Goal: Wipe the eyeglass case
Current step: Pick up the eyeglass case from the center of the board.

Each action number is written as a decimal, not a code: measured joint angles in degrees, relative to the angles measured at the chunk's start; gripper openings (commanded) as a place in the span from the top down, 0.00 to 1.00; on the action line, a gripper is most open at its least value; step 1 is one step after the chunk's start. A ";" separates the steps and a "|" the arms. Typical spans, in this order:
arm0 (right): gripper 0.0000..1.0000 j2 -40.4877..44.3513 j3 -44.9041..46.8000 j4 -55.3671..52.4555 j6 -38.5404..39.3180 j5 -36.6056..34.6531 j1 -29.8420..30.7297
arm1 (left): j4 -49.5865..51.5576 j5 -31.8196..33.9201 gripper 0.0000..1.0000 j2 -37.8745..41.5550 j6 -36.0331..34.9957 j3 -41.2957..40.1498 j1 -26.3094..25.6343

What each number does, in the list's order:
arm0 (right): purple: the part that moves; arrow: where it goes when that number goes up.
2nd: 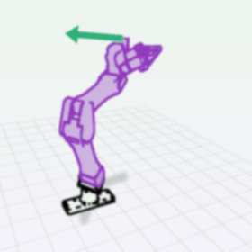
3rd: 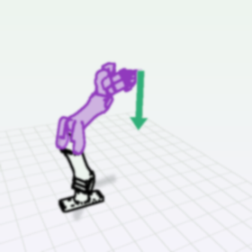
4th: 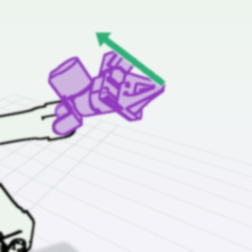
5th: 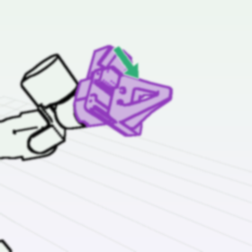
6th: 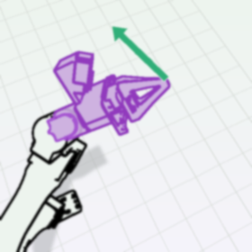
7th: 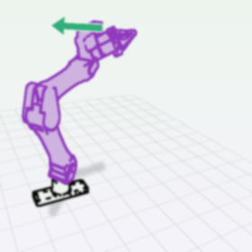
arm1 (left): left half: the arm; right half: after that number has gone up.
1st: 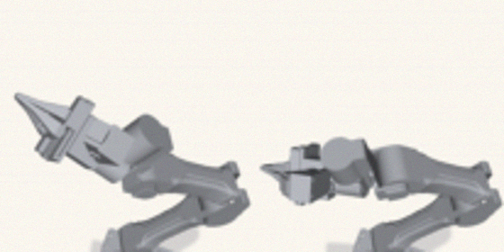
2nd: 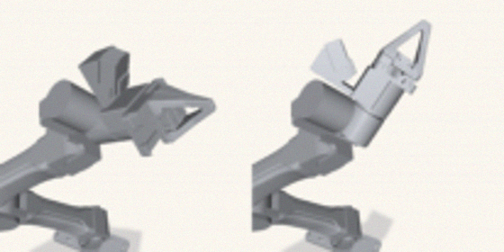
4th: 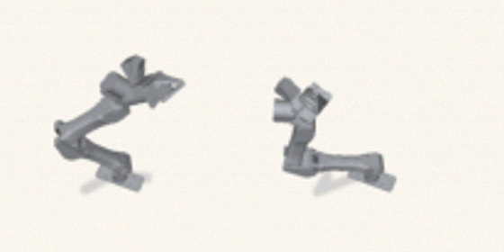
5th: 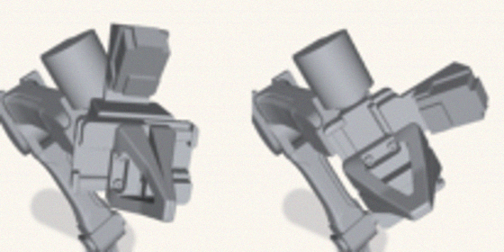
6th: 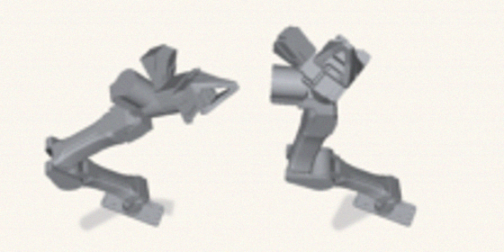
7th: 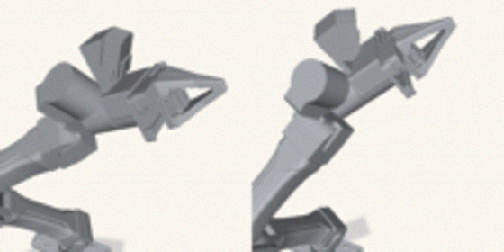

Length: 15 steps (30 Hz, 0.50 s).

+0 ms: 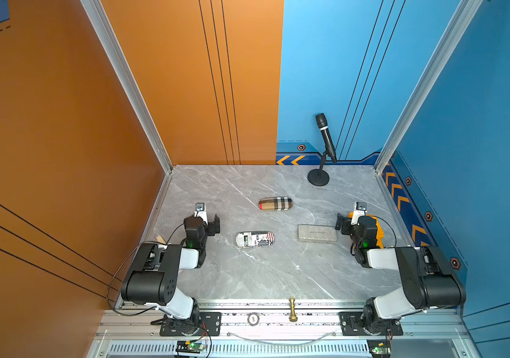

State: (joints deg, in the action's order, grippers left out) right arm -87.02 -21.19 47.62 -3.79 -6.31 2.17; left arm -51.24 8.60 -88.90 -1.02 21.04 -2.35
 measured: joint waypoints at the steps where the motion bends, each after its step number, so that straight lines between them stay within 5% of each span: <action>1: 0.01 0.00 0.00 0.00 0.02 0.02 0.00 | 0.00 0.00 0.02 0.00 0.00 0.00 0.00; 15: 0.01 0.00 -0.02 0.00 0.00 0.04 -0.57 | 0.00 0.00 0.02 0.00 0.00 0.00 0.00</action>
State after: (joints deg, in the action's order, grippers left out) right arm -87.02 -21.21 47.62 -3.79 -6.26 1.61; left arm -51.24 8.60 -88.90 -1.02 21.04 -2.35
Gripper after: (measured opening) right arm 0.994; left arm 0.977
